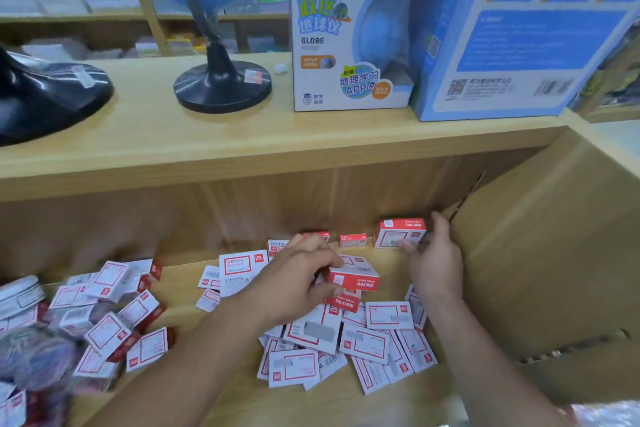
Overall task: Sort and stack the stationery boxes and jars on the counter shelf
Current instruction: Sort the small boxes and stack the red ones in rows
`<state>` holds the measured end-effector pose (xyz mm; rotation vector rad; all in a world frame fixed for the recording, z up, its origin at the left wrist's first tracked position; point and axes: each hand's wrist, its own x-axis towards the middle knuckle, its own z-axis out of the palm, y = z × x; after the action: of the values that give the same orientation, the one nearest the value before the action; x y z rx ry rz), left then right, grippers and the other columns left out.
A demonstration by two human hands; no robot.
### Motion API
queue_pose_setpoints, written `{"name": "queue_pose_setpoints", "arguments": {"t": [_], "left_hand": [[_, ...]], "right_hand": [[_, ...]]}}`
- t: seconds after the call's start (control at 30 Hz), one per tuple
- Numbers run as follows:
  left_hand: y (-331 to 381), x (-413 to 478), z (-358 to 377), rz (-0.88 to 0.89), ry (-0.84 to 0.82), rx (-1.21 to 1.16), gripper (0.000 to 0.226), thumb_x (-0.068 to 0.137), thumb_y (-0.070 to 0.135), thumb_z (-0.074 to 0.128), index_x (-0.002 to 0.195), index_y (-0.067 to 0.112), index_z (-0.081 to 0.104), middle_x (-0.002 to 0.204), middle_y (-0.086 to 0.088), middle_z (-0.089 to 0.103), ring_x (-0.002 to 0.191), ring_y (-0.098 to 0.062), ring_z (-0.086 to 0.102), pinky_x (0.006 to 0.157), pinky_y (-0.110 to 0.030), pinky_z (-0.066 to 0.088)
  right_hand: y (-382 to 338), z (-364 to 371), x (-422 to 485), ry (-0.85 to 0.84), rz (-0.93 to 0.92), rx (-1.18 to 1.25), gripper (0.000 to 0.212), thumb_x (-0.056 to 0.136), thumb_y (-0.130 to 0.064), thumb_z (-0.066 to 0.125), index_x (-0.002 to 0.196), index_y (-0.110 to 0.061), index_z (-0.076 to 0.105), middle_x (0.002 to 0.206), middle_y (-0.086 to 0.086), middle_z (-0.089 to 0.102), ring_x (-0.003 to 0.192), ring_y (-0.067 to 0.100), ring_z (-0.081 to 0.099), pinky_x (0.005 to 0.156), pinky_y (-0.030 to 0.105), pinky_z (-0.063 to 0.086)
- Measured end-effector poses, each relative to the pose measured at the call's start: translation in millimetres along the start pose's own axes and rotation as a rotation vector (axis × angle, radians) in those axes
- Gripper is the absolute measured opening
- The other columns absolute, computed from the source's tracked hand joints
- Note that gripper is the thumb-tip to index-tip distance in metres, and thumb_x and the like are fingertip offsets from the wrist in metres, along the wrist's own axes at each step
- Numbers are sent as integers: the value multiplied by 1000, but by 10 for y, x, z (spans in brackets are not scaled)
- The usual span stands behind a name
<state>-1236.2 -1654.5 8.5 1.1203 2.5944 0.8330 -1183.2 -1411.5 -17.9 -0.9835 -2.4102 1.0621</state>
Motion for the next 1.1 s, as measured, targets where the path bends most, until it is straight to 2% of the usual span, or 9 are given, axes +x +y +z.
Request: {"name": "queue_pose_setpoints", "arguments": {"t": [0.1, 0.27, 0.4, 0.5, 0.6, 0.77, 0.9, 1.0, 1.1], "left_hand": [[45, -48, -1, -28, -10, -19, 36, 93, 40, 72, 126, 28, 63, 130, 17, 54, 122, -6, 47, 102, -28, 42], [86, -42, -49, -87, -36, -6, 33, 92, 44, 72, 122, 35, 63, 107, 16, 65, 96, -8, 60, 86, -32, 52], [81, -42, -103, -84, -16, -42, 30, 92, 44, 72, 121, 37, 69, 105, 15, 72, 94, -3, 64, 84, -33, 54], [114, 15, -165, -106, 77, -147, 23, 99, 43, 63, 119, 33, 68, 93, 15, 73, 83, -3, 67, 73, -32, 55], [205, 74, -243, -184, 230, -189, 24, 101, 44, 57, 109, 25, 70, 81, 12, 73, 72, -5, 67, 67, -34, 56], [393, 57, -328, -297, 215, -678, 20, 104, 32, 55, 104, 20, 70, 90, 5, 79, 83, -13, 76, 80, -41, 64], [347, -43, -287, -309, 97, -793, 23, 104, 33, 55, 108, 16, 69, 99, 3, 79, 92, -14, 76, 81, -33, 60], [285, -102, -268, -311, 48, -820, 24, 95, 37, 69, 107, 16, 71, 102, 0, 79, 96, -19, 76, 88, -43, 61], [294, -113, -237, -277, 51, -803, 17, 94, 23, 74, 109, 17, 69, 102, 2, 78, 96, -20, 75, 91, -49, 60]], "right_hand": [[-4, -19, -81, -5, 42, 149, 67, 88, -20, 76, 145, -21, 41, 117, 2, 71, 108, 20, 68, 91, 38, 55], [9, -149, -444, -69, -104, 166, 27, 89, -19, 72, 116, -24, 68, 112, -11, 66, 107, 14, 65, 94, 41, 55], [-120, -272, -618, -400, -179, 239, 38, 92, -3, 66, 124, -23, 66, 120, -8, 67, 107, -3, 63, 86, 13, 53], [-211, -321, -638, -457, -162, 357, 46, 91, 7, 61, 124, -25, 64, 115, -12, 70, 104, -7, 64, 78, 5, 47], [-278, -351, -633, -434, -155, 438, 44, 90, -4, 71, 123, -32, 62, 117, -20, 68, 109, -5, 63, 82, 9, 50], [-388, -407, -624, -403, -104, 641, 36, 94, -4, 66, 127, -17, 64, 114, -3, 74, 106, 10, 70, 84, 30, 60], [-394, -419, -627, -357, -93, 657, 31, 94, -3, 66, 122, -16, 67, 111, 2, 73, 103, 16, 71, 80, 33, 61], [-421, -460, -625, -385, -104, 625, 29, 95, -5, 64, 121, -18, 69, 109, -3, 75, 100, 12, 71, 75, 28, 60], [-459, -462, -624, -418, -108, 606, 28, 96, -5, 63, 120, -20, 70, 108, -6, 75, 101, 8, 71, 75, 25, 59]]}}
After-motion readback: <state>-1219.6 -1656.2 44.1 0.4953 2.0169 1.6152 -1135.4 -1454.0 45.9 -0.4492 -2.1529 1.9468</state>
